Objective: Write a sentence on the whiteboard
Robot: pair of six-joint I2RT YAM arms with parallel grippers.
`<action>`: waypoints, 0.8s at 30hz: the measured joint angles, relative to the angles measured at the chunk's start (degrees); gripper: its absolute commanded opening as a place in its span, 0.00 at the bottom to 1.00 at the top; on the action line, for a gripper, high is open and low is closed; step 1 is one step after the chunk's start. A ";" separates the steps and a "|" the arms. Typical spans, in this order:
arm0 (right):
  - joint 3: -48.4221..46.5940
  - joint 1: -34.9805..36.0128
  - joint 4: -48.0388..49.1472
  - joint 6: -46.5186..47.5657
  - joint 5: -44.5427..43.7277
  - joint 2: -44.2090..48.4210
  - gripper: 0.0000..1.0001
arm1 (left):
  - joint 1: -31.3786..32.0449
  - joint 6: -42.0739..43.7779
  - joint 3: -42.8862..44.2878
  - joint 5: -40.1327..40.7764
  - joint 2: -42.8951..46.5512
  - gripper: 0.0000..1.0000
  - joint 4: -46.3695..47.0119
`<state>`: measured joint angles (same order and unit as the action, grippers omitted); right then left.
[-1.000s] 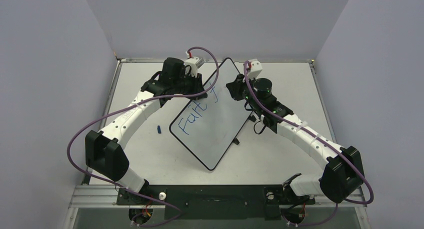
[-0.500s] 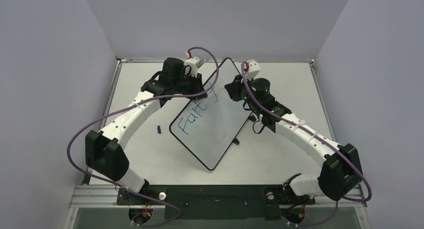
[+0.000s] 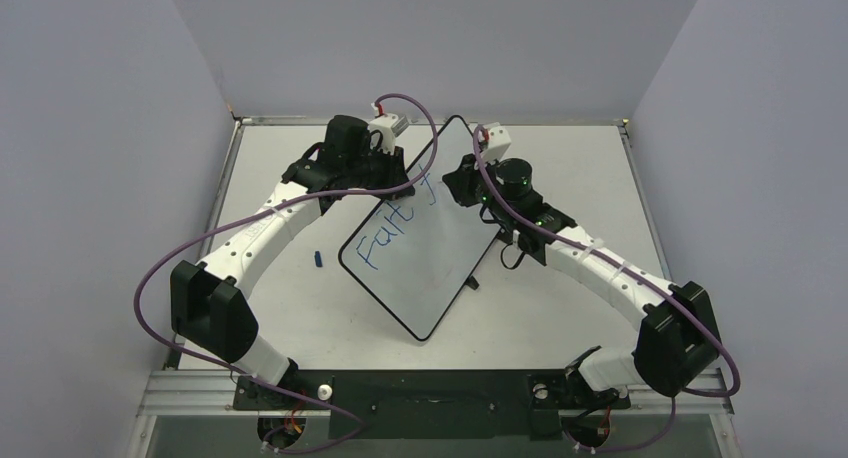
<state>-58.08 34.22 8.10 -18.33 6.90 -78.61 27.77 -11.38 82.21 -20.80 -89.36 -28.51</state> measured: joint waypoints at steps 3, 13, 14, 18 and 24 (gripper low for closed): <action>-0.07 0.48 0.00 0.24 -0.02 0.00 0.00 | 0.00 0.02 0.00 0.00 0.11 0.00 -0.04; -0.09 1.92 0.00 1.07 -1.11 -0.09 0.00 | 0.04 0.37 0.00 0.61 0.63 0.00 -0.04; -0.09 2.01 -0.02 1.11 -1.25 -0.11 0.00 | 0.04 0.44 0.00 0.63 0.66 0.00 -0.04; -0.31 2.27 -0.02 1.22 -1.73 -0.59 0.00 | 0.04 0.55 0.00 0.70 0.81 0.00 -0.07; -0.55 2.60 -0.04 1.22 -2.23 -0.92 0.00 | 0.04 0.66 0.00 0.72 0.81 0.00 -0.04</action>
<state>-58.63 36.82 8.05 -17.10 4.67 -79.53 27.81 -10.72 82.21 -20.08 -88.55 -28.56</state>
